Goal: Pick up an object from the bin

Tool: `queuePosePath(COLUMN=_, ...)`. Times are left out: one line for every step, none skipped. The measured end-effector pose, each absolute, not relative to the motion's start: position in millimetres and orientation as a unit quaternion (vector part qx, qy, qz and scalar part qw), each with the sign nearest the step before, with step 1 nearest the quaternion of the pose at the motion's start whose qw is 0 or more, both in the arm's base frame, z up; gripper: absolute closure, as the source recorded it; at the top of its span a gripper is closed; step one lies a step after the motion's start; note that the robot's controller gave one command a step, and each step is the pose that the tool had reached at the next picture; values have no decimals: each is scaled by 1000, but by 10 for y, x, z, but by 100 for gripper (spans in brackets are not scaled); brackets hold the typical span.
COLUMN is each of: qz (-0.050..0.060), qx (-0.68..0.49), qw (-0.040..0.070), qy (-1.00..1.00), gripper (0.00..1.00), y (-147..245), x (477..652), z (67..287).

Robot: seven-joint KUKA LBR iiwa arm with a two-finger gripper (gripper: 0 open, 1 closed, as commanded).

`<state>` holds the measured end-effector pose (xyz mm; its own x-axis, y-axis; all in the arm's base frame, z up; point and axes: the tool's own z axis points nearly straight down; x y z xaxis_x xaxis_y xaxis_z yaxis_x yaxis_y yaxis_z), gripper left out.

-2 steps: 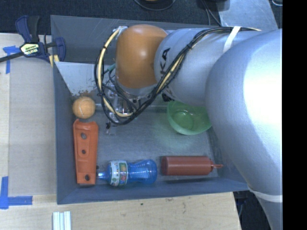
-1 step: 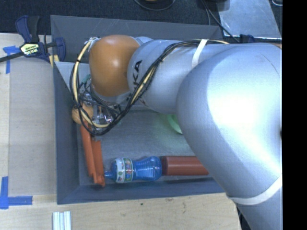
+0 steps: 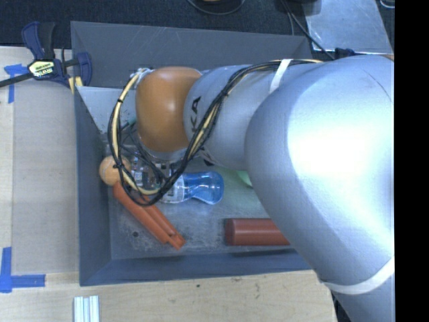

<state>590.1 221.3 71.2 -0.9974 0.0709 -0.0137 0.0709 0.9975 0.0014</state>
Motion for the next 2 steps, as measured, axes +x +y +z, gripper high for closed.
queuePosePath(qz=2, qx=36, qw=8, qy=999, gripper=0, y=2222, x=5901, z=709)
queuePosePath(qz=2, qx=36, qw=7, qy=999, gripper=0, y=2224, x=5899, z=708)
